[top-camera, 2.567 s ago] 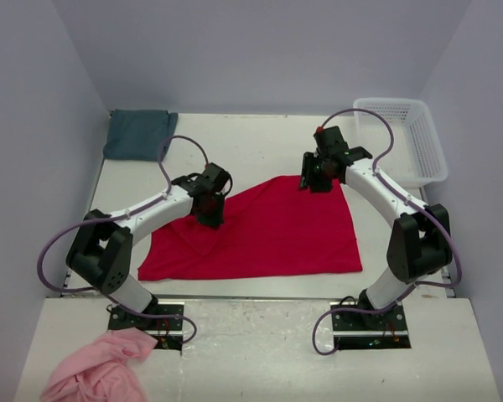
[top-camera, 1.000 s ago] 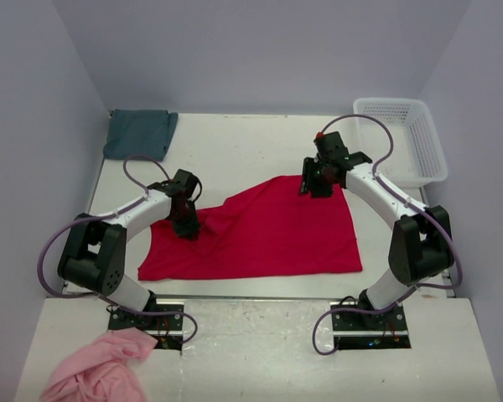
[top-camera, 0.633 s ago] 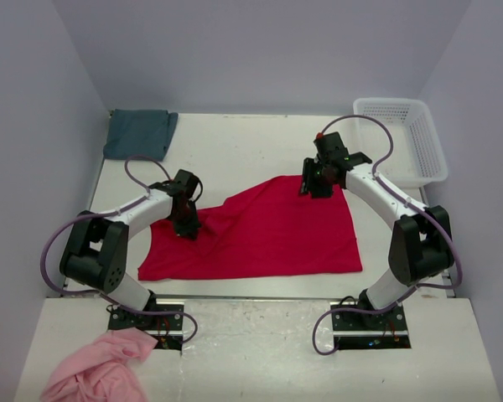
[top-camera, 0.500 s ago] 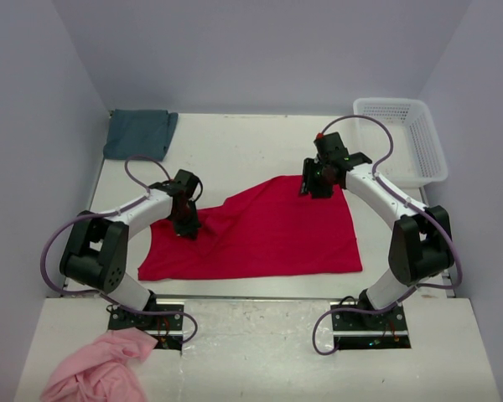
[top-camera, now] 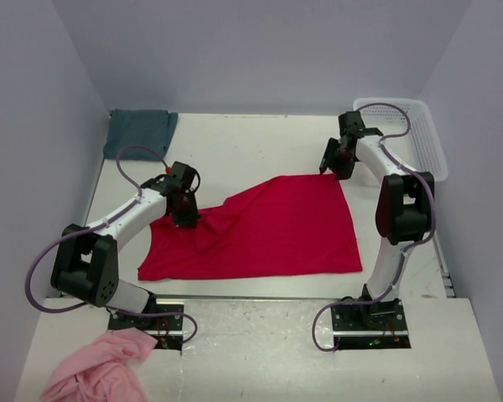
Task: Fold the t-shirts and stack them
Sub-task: Grap the side of the flattened tshirt furthest away from the robot with both arms
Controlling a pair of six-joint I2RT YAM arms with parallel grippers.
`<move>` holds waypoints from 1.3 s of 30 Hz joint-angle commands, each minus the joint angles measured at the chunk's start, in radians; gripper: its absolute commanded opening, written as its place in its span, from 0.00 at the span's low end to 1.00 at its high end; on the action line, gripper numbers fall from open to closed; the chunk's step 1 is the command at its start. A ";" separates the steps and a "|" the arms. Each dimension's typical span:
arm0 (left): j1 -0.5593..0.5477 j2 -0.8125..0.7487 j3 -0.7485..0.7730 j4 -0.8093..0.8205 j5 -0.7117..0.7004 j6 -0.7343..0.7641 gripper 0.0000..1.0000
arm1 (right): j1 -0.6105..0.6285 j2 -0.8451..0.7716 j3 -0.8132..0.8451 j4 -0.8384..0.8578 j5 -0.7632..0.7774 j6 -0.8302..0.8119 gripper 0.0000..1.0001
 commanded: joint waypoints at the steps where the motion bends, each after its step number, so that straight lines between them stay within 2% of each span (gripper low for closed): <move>1: -0.002 -0.017 0.017 0.032 0.048 0.037 0.00 | -0.015 0.107 0.137 -0.074 -0.008 -0.054 0.55; 5: -0.002 -0.009 0.019 0.038 0.051 0.065 0.00 | -0.023 0.234 0.264 -0.172 0.026 -0.071 0.57; 10: -0.002 -0.005 0.026 0.044 0.058 0.101 0.00 | -0.053 0.270 0.352 -0.210 0.066 -0.072 0.58; 15: -0.002 0.009 0.042 0.058 0.090 0.121 0.00 | -0.072 0.424 0.601 -0.382 0.034 -0.150 0.59; 21: -0.002 0.031 0.068 0.059 0.122 0.135 0.00 | -0.073 0.503 0.723 -0.468 -0.031 -0.219 0.61; 32: -0.002 0.034 0.149 0.001 0.148 0.166 0.00 | -0.093 0.526 0.719 -0.533 -0.121 -0.261 0.63; 39: -0.002 0.029 0.158 -0.014 0.173 0.171 0.00 | -0.108 0.555 0.754 -0.549 -0.182 -0.252 0.60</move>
